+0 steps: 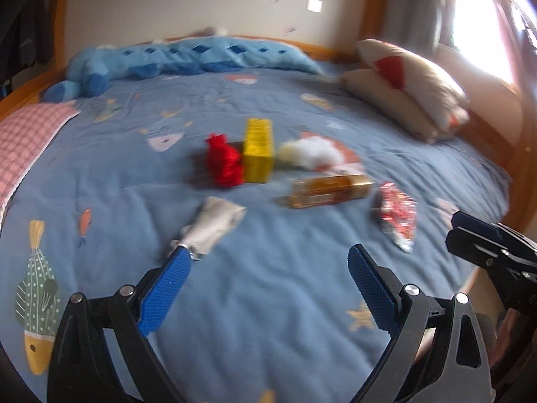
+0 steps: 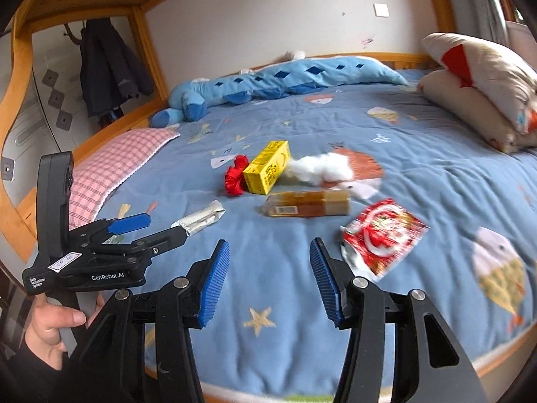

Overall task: Collect trash
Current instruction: 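Move both open tools back over the bed, then grasp the white mesh bag with the left tool, then grasp the red snack wrapper with the right tool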

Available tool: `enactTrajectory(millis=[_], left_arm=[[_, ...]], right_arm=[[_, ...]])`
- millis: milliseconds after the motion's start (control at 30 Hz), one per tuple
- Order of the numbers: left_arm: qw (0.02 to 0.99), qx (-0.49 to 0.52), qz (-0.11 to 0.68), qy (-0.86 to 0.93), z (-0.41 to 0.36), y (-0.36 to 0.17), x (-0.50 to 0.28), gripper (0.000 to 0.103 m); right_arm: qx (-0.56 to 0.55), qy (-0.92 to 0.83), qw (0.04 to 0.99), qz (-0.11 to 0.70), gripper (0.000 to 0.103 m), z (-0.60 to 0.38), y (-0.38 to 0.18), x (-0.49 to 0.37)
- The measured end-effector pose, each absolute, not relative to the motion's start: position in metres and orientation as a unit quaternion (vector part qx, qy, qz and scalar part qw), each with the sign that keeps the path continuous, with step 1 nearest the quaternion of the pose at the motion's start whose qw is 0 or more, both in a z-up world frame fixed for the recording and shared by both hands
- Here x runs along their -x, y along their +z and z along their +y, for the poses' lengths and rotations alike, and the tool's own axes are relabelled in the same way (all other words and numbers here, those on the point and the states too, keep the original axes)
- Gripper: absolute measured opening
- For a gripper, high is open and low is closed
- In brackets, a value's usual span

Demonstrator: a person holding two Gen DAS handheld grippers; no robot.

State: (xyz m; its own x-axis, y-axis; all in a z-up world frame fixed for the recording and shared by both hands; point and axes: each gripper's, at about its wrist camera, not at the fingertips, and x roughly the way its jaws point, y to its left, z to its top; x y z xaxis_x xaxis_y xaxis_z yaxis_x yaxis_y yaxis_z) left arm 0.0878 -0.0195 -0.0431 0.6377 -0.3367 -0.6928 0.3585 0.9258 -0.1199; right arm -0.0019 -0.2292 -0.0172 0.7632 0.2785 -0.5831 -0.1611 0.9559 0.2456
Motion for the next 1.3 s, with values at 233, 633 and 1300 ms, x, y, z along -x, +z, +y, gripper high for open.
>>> enactTrajectory(millis=[233, 633, 1300], left_arm=[[0.893, -0.001, 0.413, -0.178, -0.007, -0.074, -0.138, 0.094], [0.874, -0.001, 0.457, -0.167, -0.005, -0.11, -0.196, 0.08], [0.869, -0.008, 0.422, -0.26, -0.089, -0.068, -0.16, 0.029]], right_arm=[[-0.092, 0.122, 0.924, 0.352, 0.05, -0.218, -0.036, -0.046], [-0.095, 0.12, 0.913, 0.379, 0.05, -0.218, -0.057, -0.092], [-0.124, 0.013, 0.912, 0.391, 0.05, -0.3, -0.064, -0.062]])
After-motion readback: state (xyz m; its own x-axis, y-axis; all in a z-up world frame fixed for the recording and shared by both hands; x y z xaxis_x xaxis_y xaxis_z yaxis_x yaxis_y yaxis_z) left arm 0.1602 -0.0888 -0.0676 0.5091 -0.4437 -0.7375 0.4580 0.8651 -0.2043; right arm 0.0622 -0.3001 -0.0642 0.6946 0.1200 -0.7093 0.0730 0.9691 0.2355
